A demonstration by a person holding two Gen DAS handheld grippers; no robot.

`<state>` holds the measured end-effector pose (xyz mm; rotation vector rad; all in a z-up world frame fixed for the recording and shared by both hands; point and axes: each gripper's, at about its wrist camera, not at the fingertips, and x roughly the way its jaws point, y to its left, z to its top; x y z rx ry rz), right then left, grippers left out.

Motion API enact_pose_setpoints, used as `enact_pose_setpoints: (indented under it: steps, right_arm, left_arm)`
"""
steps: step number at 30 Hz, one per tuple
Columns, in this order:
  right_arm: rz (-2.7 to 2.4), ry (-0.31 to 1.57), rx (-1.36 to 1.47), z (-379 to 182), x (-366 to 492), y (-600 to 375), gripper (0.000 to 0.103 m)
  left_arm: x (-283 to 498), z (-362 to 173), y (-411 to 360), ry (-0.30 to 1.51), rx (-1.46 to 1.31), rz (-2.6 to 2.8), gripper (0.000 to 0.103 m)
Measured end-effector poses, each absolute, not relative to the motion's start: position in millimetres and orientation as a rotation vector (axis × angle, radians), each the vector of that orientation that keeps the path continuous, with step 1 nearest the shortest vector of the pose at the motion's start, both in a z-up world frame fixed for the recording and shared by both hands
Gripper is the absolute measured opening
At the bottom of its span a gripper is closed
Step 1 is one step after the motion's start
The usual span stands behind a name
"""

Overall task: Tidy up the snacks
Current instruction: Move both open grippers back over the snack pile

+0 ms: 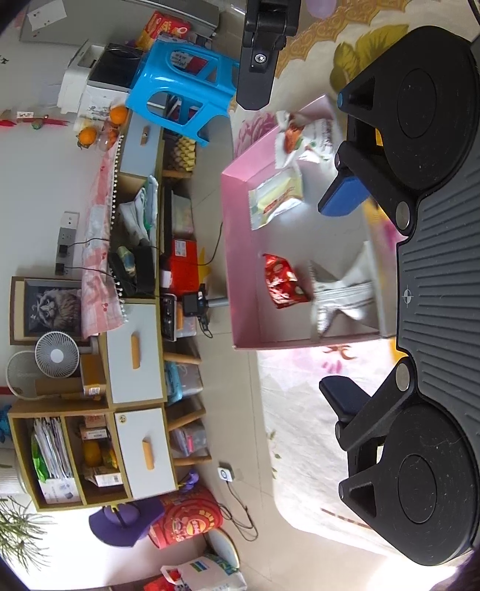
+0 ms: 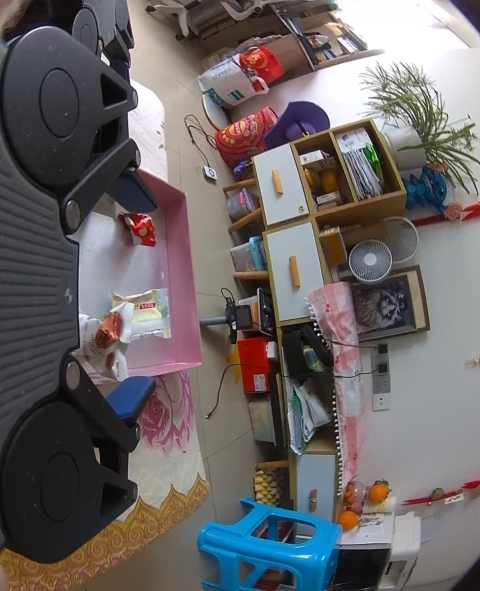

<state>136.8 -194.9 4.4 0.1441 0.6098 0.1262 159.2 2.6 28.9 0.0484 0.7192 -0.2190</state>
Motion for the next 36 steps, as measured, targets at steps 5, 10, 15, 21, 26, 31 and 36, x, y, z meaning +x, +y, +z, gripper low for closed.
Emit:
enact_pose_setpoints:
  steps: [5,10,15,21,26,31,36]
  right_arm:
    - [0.139,0.623,0.088,7.5,116.0,-186.6,0.090]
    - [0.159,0.644,0.060,9.1,94.3,-182.3,0.091]
    - [0.173,0.661,0.050,5.4,75.5,-178.7,0.092]
    - [0.173,0.681,0.023,-5.4,56.4,-172.9,0.092]
    - [0.156,0.700,0.009,-19.4,40.3,-171.3,0.092]
    - [0.150,0.708,-0.021,-32.0,30.7,-170.9,0.092]
    - [0.171,0.722,-0.069,-43.2,18.0,-168.6,0.092]
  left_arm:
    - [133.8,28.8,12.0,0.743,0.043,-0.208,0.097]
    - [110.3,24.6,25.3,0.804,0.019,-0.176,0.097]
    - [87.3,16.8,40.6,0.840,-0.006,-0.148,0.097]
    - [66.6,9.8,51.1,0.842,-0.012,-0.154,0.097]
    - [49.8,1.2,58.5,0.850,-0.009,-0.169,0.097]
    - [38.3,-7.9,66.5,0.852,0.010,-0.164,0.097]
    - [31.0,-16.1,74.6,0.860,0.004,-0.161,0.097]
